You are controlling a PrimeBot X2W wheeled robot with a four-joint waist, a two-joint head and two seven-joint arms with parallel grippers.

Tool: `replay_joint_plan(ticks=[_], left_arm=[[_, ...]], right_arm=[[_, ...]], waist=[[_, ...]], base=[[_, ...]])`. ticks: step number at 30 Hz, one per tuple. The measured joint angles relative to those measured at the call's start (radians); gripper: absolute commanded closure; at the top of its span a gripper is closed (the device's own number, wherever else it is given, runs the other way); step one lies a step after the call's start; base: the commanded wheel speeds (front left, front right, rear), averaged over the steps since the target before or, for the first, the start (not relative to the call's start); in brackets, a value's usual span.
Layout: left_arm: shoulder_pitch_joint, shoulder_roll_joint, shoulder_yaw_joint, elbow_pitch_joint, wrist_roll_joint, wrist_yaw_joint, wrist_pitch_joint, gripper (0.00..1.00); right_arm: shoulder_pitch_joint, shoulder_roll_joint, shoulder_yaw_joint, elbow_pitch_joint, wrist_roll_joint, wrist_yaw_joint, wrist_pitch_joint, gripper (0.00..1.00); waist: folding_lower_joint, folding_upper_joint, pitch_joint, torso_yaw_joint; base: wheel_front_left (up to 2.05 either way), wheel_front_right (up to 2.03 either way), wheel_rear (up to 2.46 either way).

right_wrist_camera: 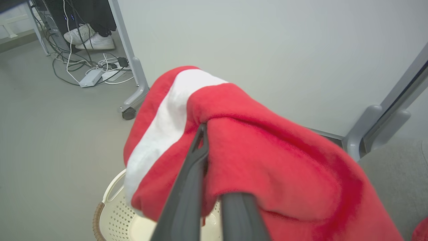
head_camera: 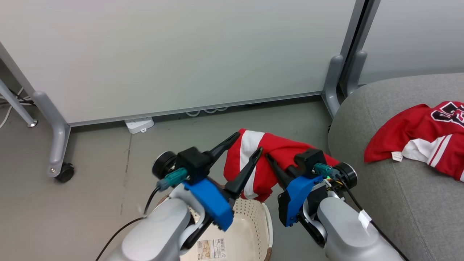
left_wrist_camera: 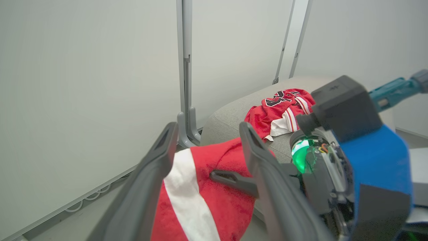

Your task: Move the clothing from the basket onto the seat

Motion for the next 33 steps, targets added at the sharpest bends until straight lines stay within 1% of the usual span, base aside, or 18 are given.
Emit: replay_joint_plan(ticks=[4, 8, 13, 19, 25, 33], left_arm=[[0.097, 0.038, 0.091, -0.091, 0.085, 0.000, 0.000, 0.00], [0.202, 0.059, 0.183, -0.161, 0.152, 0.007, 0.000, 0.00], [0.321, 0.068, 0.300, -0.218, 0.202, 0.012, 0.000, 0.00], [0.427, 0.069, 0.422, -0.250, 0.249, 0.011, 0.000, 0.00], [0.476, 0.043, 0.485, -0.264, 0.290, 0.000, 0.000, 0.00], [0.504, 0.015, 0.514, -0.259, 0.318, -0.012, 0.000, 0.00]], right_arm=[[-0.005, -0.004, -0.020, -0.011, -0.010, 0.000, -0.001, 1.00], [-0.005, -0.006, -0.035, -0.025, -0.019, 0.000, -0.001, 1.00], [-0.002, -0.006, -0.048, -0.047, -0.035, 0.000, 0.001, 1.00], [0.010, -0.008, -0.067, -0.071, -0.045, 0.000, 0.011, 1.00], [0.026, -0.012, -0.083, -0.092, -0.052, 0.000, 0.024, 1.00], [0.044, -0.014, -0.091, -0.117, -0.055, 0.000, 0.037, 1.00]], waist=[[0.0000, 0.0000, 0.012, 0.008], [0.0000, 0.0000, 0.020, 0.015], [0.0000, 0.0000, 0.024, 0.019], [0.0000, 0.0000, 0.026, 0.025], [0.0000, 0.0000, 0.024, 0.030], [0.0000, 0.0000, 0.017, 0.026]], base=[[0.00, 0.00, 0.00], [0.00, 0.00, 0.00], [0.00, 0.00, 0.00], [0.00, 0.00, 0.00], [0.00, 0.00, 0.00], [0.00, 0.00, 0.00]])
